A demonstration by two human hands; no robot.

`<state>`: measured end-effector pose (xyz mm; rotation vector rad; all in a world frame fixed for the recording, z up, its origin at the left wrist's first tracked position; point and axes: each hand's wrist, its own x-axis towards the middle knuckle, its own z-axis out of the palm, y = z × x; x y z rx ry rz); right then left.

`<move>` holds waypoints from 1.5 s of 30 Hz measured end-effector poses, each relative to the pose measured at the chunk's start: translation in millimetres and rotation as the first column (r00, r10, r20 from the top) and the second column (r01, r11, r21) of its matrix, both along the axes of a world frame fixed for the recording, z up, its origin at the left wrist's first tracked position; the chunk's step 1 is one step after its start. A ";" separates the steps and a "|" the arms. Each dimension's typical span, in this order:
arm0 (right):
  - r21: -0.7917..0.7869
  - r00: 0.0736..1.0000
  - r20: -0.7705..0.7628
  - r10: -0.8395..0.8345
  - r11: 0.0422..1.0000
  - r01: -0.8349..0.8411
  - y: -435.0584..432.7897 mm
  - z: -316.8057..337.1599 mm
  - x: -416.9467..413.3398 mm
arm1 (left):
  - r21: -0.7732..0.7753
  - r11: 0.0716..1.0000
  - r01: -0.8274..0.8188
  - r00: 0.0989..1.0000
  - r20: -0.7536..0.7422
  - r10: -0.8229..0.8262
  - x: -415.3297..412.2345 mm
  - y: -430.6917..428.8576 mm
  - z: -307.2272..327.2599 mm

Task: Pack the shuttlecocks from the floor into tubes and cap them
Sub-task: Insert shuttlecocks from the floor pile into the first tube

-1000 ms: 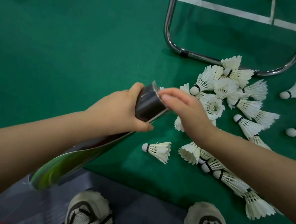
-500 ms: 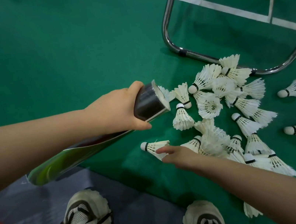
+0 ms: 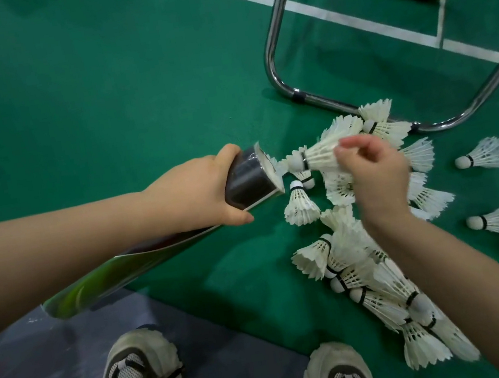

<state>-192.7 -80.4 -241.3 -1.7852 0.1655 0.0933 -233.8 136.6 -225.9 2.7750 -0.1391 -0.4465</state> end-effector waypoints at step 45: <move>-0.923 0.647 -0.166 0.744 0.114 -0.368 32.1 191.2 71.0 | -0.803 0.596 -0.027 0.872 0.273 0.407 93.8 -76.8 71.8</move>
